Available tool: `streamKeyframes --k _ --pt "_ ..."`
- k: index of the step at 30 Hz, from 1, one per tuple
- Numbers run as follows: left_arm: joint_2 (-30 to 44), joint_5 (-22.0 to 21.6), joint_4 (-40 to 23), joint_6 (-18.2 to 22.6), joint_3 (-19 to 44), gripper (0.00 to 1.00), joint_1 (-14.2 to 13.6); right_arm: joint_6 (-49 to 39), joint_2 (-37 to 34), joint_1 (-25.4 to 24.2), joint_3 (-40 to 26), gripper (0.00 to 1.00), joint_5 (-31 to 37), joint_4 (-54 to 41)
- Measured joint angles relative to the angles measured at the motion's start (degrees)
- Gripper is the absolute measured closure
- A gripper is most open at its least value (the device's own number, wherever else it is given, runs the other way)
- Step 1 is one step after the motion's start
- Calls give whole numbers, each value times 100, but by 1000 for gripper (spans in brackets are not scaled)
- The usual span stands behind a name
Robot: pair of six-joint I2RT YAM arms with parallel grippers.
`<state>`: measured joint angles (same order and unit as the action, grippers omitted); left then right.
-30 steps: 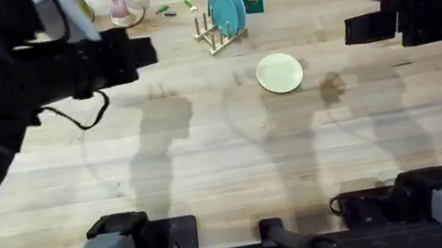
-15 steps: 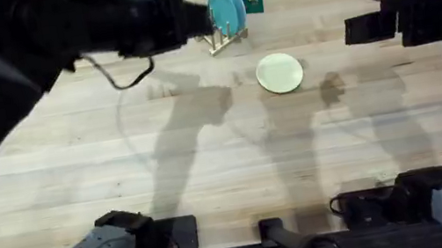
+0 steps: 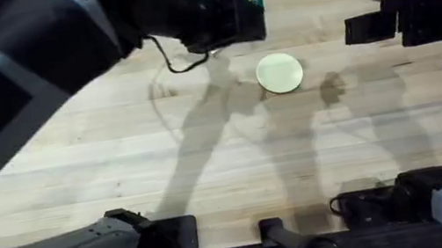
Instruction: Pick up the plates from the table one by one and place each into a slot on the dish rack.
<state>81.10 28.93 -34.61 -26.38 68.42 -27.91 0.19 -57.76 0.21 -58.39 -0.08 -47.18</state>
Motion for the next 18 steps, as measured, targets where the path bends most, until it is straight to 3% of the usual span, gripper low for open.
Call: streamKeyframes --k 7,18 --pt "380 -171 181 -257 0 963 -373 0 0 0 0 3 0 0" --pt "1160 -217 405 -270 0 961 -377 0 -2 0 0 3 0 -2"
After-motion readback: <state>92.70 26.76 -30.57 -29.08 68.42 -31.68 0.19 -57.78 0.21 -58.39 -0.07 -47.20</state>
